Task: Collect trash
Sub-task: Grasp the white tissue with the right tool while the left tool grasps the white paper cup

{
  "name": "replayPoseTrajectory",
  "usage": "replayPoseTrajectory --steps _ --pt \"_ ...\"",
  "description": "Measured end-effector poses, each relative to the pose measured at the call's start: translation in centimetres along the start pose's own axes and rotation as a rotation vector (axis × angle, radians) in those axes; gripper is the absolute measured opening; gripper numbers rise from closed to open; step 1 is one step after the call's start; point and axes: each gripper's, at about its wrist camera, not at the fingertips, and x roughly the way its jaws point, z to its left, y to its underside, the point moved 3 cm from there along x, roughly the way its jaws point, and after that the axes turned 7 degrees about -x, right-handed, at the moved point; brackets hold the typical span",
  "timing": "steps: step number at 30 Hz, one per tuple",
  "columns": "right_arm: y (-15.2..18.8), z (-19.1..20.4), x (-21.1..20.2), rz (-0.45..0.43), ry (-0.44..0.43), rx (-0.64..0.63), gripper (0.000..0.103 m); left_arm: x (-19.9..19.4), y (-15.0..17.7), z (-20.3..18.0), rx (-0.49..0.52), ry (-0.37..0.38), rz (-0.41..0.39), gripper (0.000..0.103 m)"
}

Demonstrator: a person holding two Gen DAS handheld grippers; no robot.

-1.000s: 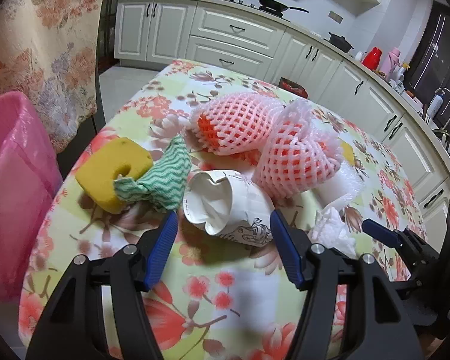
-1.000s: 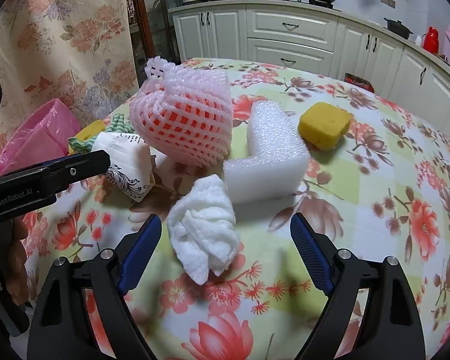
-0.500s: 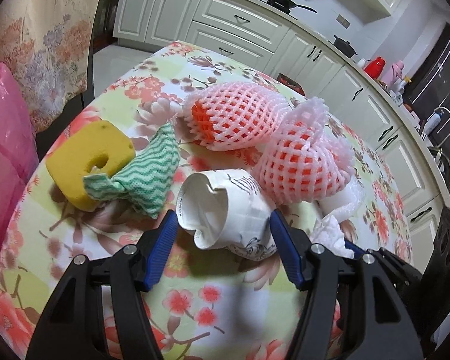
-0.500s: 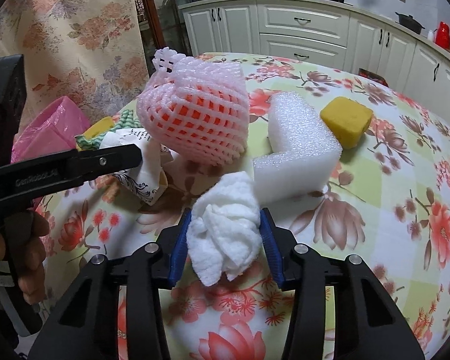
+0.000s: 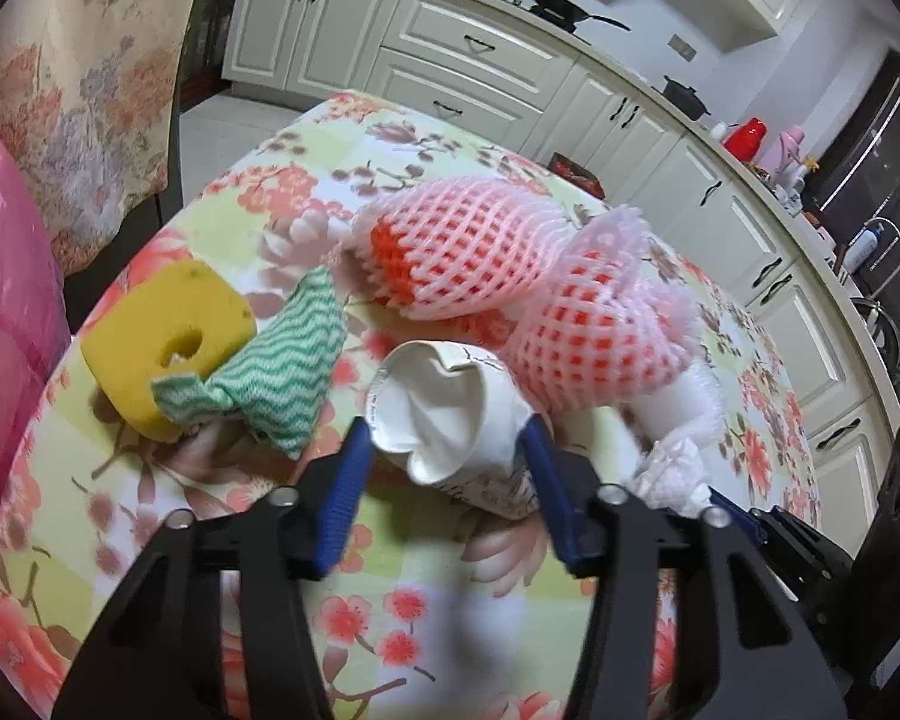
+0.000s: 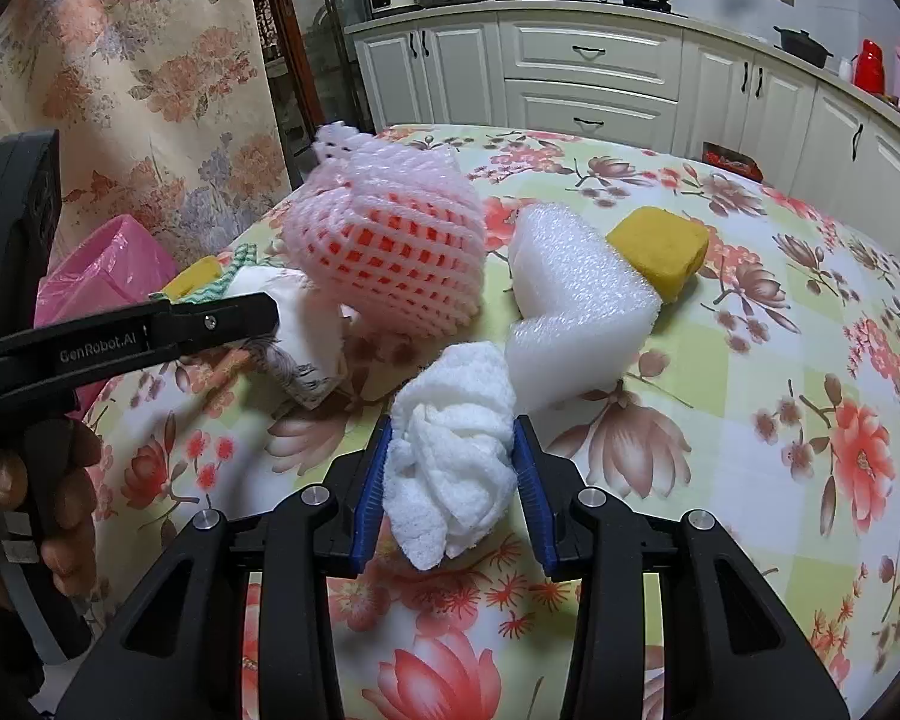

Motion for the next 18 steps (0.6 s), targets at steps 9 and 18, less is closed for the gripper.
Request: replayPoseTrajectory --steps 9,18 --pt "0.0 -0.2 -0.7 -0.013 0.017 0.007 0.038 -0.1 0.3 0.0 -0.008 -0.011 0.000 0.061" --pt "-0.4 -0.9 -1.7 -0.039 0.039 0.008 0.038 -0.3 0.5 -2.6 0.130 -0.105 -0.051 0.073"
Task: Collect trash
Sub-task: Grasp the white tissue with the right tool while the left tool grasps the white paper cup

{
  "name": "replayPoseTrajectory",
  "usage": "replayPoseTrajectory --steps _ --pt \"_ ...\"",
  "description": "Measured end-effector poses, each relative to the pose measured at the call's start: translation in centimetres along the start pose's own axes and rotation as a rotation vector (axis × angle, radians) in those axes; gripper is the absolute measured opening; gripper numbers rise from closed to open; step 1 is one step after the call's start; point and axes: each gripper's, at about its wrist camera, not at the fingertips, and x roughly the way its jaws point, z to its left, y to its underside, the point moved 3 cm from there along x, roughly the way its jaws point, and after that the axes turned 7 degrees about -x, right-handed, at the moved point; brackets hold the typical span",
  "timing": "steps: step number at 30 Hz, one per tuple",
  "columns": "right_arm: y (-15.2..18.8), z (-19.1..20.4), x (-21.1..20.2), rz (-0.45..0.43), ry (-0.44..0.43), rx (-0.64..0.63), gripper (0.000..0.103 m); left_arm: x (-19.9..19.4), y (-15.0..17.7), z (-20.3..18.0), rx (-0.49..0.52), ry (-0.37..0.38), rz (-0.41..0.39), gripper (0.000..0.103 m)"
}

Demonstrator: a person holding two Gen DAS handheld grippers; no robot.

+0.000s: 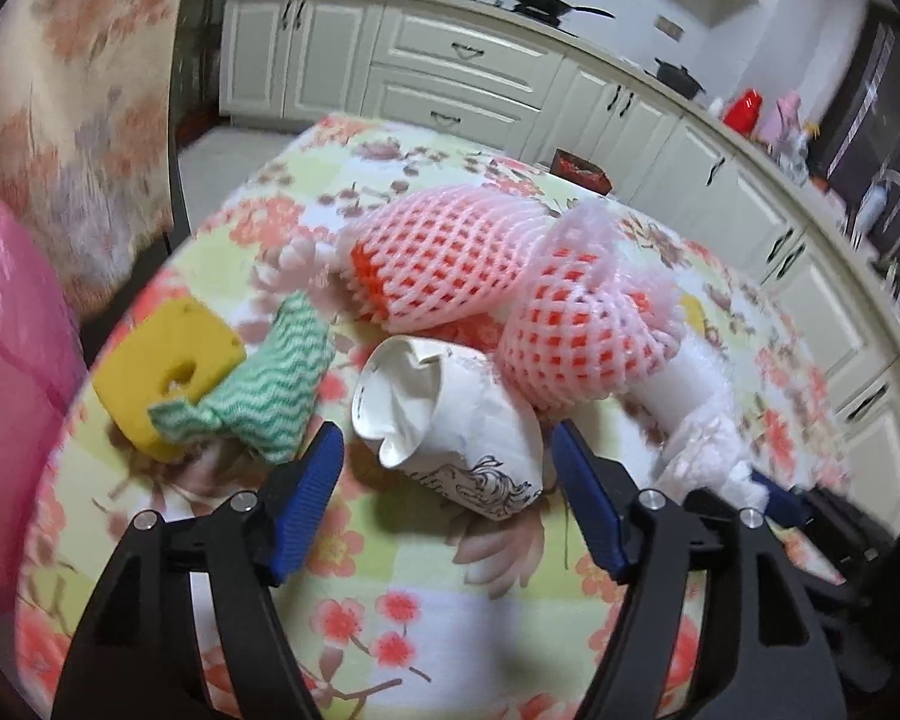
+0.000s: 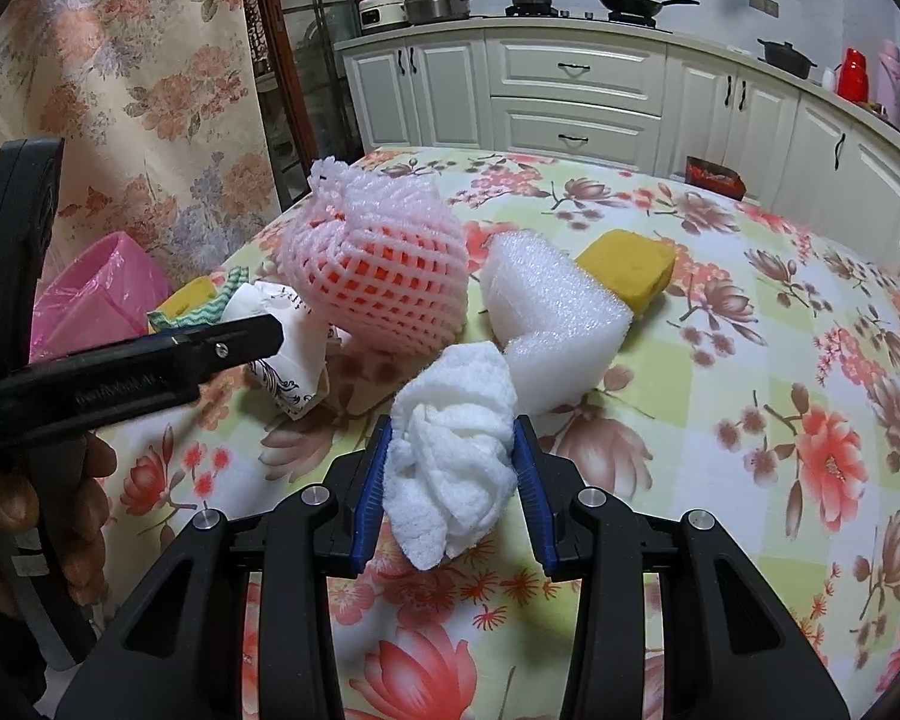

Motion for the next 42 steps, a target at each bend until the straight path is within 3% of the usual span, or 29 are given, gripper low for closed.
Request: replayPoseTrajectory --steps 8,19,22,29,36,40,42 --pt "-0.5 -1.2 -1.4 -0.032 0.013 0.019 0.038 0.3 1.0 -2.5 0.203 -0.119 -0.050 0.076" --pt "-0.7 -2.0 -1.9 -0.043 0.018 0.039 0.038 2.1 1.6 -3.1 0.304 -0.239 -0.061 0.080" --pt "-0.7 -2.0 -1.9 -0.043 0.017 0.039 0.038 2.5 1.7 -3.3 0.323 -0.259 -0.056 0.067" --pt "-0.7 -2.0 -2.0 -0.044 0.018 0.039 0.039 2.0 1.8 -3.1 0.316 -0.253 -0.055 0.065" --pt "-1.0 -1.7 -2.4 -0.050 0.019 0.035 0.039 -0.1 1.0 -2.7 0.291 -0.208 -0.075 0.027" --pt "-0.9 -1.4 -2.8 -0.055 0.023 0.032 0.038 -0.4 0.7 -1.3 0.210 -0.160 -0.060 0.030" --pt "-0.9 -1.4 -3.0 -0.058 0.027 0.032 0.039 -0.7 0.8 -1.2 0.201 -0.156 -0.066 0.059"
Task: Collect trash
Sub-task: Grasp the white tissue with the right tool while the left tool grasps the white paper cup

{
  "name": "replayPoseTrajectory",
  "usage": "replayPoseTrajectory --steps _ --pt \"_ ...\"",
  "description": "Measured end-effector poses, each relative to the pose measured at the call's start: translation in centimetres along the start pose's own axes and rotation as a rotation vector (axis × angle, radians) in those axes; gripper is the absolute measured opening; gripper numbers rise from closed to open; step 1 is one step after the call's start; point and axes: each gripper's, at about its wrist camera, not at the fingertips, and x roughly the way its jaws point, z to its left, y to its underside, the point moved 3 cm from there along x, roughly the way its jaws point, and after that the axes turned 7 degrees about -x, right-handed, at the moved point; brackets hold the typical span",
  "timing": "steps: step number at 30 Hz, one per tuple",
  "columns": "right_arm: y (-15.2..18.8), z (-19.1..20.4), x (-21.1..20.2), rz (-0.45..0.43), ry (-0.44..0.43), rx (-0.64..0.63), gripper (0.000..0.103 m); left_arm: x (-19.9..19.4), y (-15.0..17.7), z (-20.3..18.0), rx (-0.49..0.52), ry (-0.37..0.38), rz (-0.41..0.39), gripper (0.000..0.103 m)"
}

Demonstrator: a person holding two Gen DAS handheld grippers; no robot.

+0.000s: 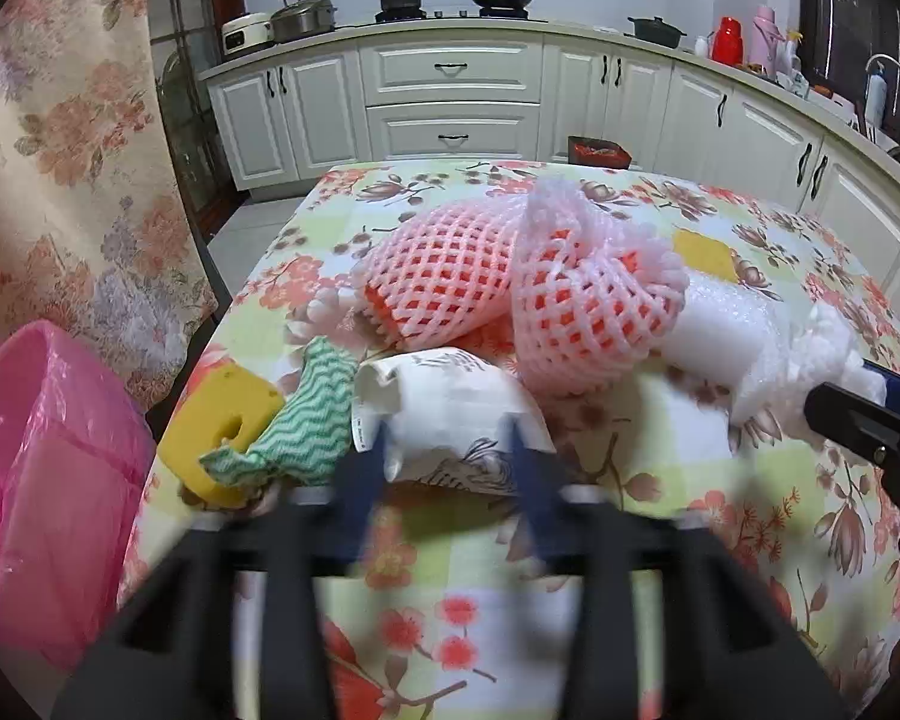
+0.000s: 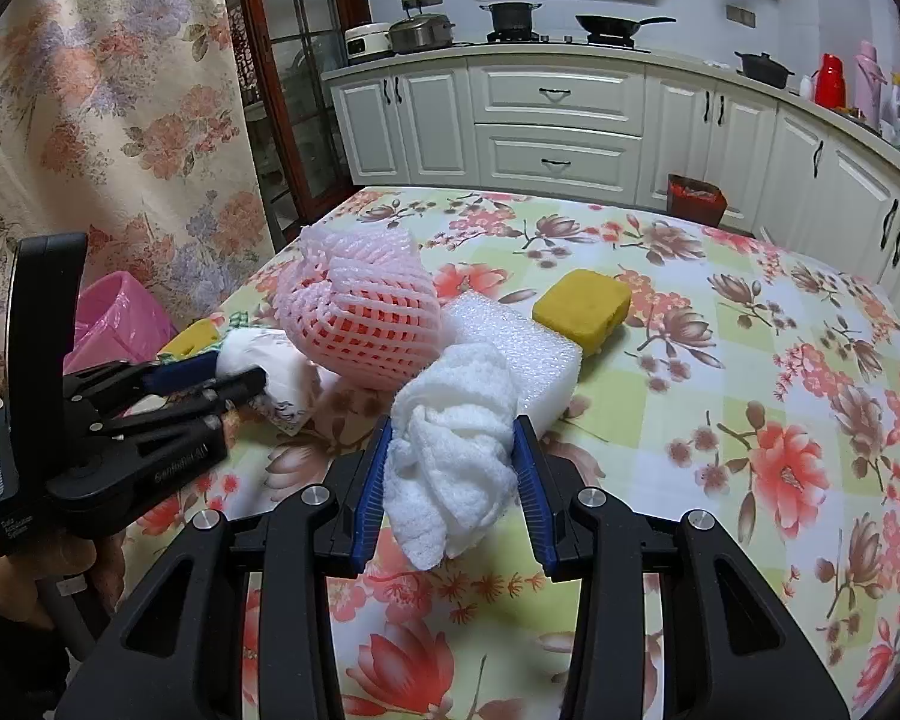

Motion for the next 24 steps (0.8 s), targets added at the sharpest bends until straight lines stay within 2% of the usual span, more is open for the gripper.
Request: replayPoseTrajectory --steps 2,5,12,17,18,20,24 --pt "0.0 -0.1 -0.2 -0.002 0.002 0.001 0.038 -0.3 0.1 -0.1 -0.004 0.001 -0.007 0.060" --pt "-0.1 -0.2 -0.5 -0.007 0.005 0.001 0.038 -0.2 0.1 -0.4 0.003 -0.012 -0.017 0.075" --pt "-0.8 -0.9 -0.9 -0.026 0.012 0.009 0.038 1.4 -0.1 -2.2 0.050 -0.097 -0.020 0.084" --pt "-0.9 -1.2 -0.9 -0.025 0.014 0.013 0.039 3.5 0.5 -2.7 0.085 -0.165 0.016 0.084" --pt "-0.8 -1.2 -0.9 -0.024 0.014 0.013 0.039 3.9 0.6 -2.7 0.100 -0.188 0.018 0.077" --pt "-0.8 -1.2 -0.8 -0.021 0.014 0.013 0.039 4.3 0.9 -2.6 0.106 -0.194 0.033 0.069" --pt "-0.7 -1.0 -0.7 -0.017 0.014 0.011 0.039 4.1 1.0 -2.3 0.097 -0.180 0.036 0.068"
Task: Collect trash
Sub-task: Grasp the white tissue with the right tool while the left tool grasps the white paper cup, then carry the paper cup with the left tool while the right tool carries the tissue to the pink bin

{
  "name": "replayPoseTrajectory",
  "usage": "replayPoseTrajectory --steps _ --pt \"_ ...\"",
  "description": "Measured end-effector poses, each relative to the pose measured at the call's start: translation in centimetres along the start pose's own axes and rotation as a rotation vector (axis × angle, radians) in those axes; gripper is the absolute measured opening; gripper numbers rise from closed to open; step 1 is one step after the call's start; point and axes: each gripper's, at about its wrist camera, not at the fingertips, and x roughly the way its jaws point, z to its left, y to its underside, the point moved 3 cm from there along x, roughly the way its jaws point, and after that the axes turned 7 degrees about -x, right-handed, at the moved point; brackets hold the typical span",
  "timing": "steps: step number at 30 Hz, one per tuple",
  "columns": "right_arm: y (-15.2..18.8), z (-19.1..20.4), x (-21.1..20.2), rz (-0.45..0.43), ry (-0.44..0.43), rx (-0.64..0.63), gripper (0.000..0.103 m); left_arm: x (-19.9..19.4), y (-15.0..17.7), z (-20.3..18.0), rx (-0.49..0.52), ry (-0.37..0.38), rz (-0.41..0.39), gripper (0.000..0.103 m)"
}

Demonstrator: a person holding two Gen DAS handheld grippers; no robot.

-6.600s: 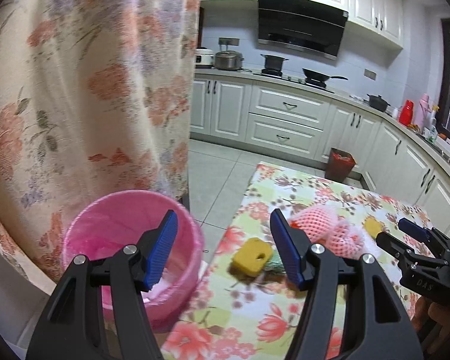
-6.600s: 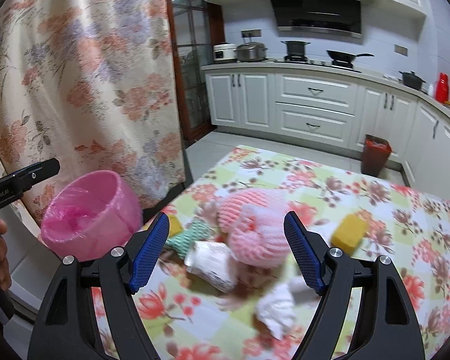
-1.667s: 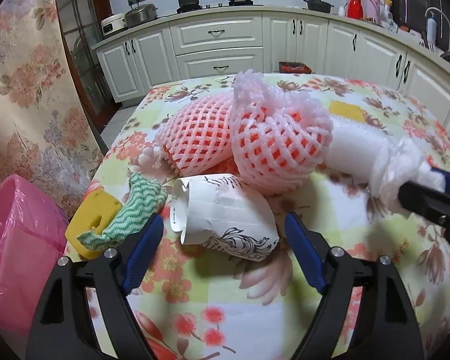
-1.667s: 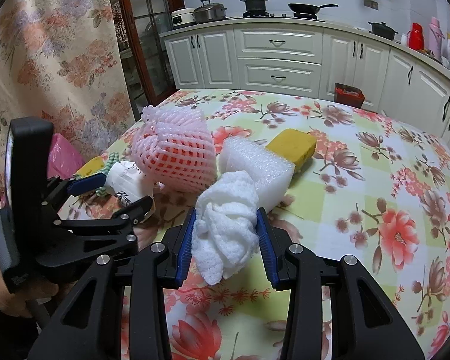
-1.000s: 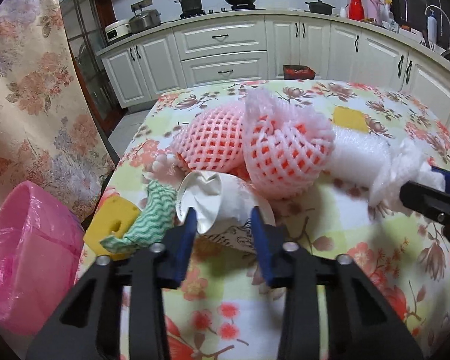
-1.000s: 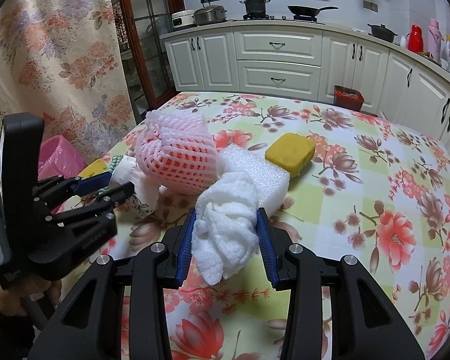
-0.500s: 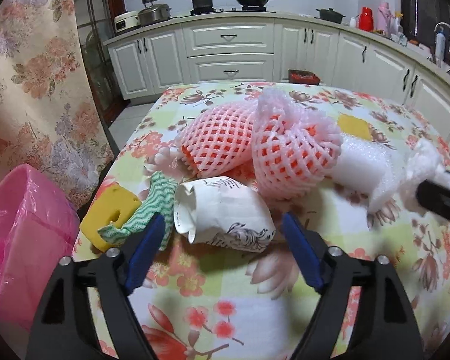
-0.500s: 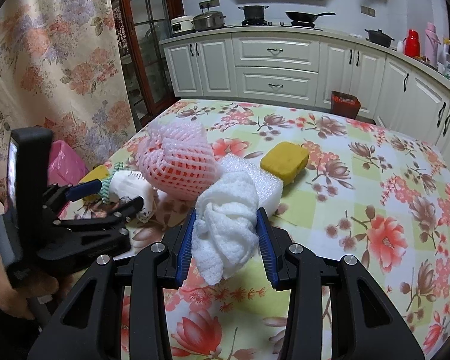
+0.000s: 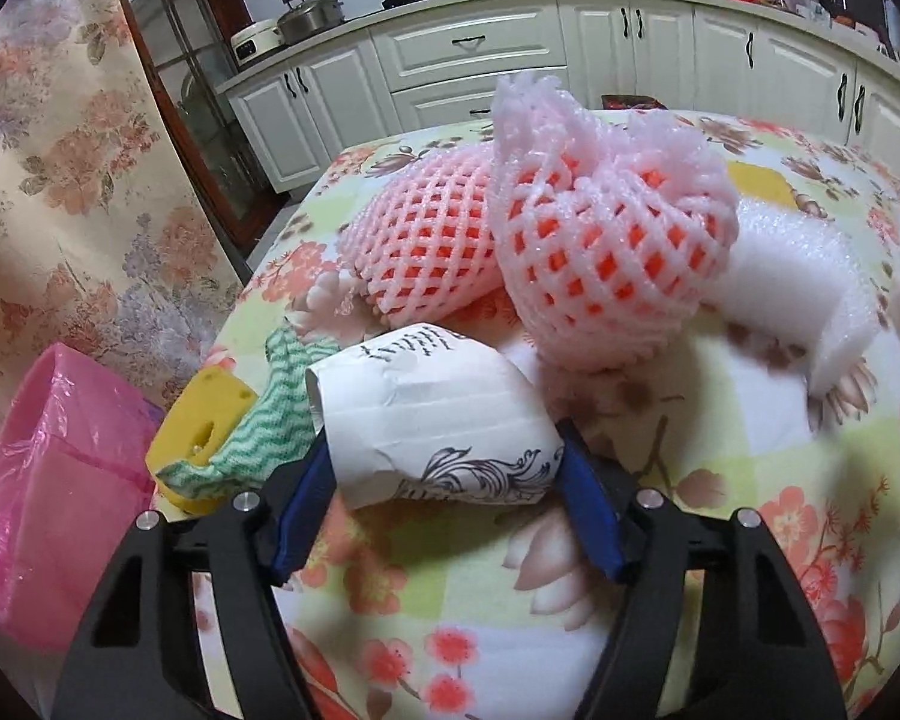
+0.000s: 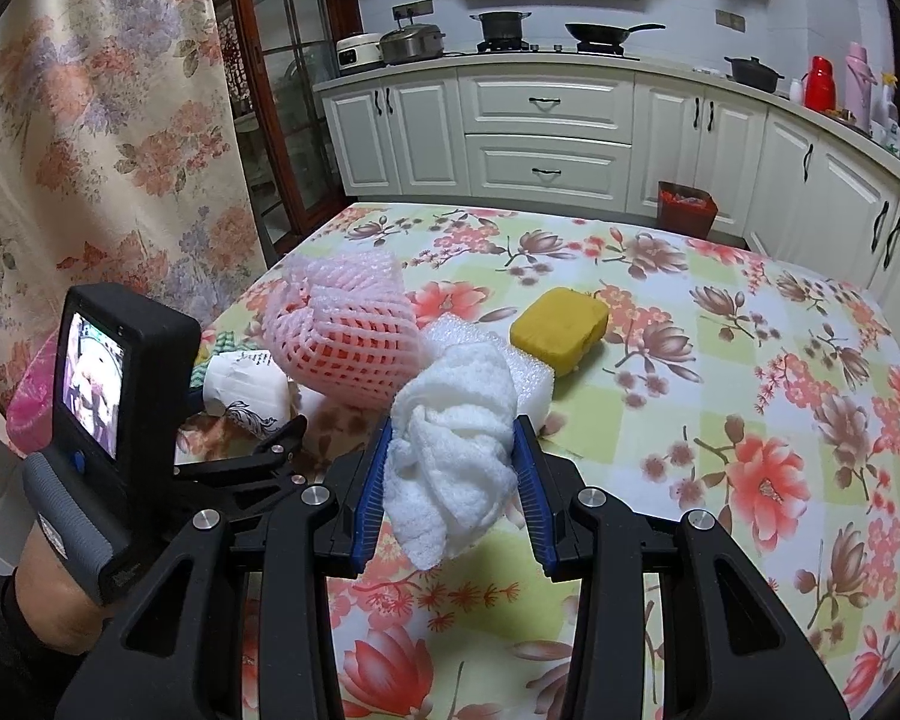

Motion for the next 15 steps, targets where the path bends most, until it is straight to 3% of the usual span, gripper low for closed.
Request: replayPoseTrajectory --steps 15 --pt "-0.7 1.1 -1.1 -0.022 0.001 -0.022 0.038 -6.8 -1.1 4.4 -0.132 0.142 -0.087 0.068"
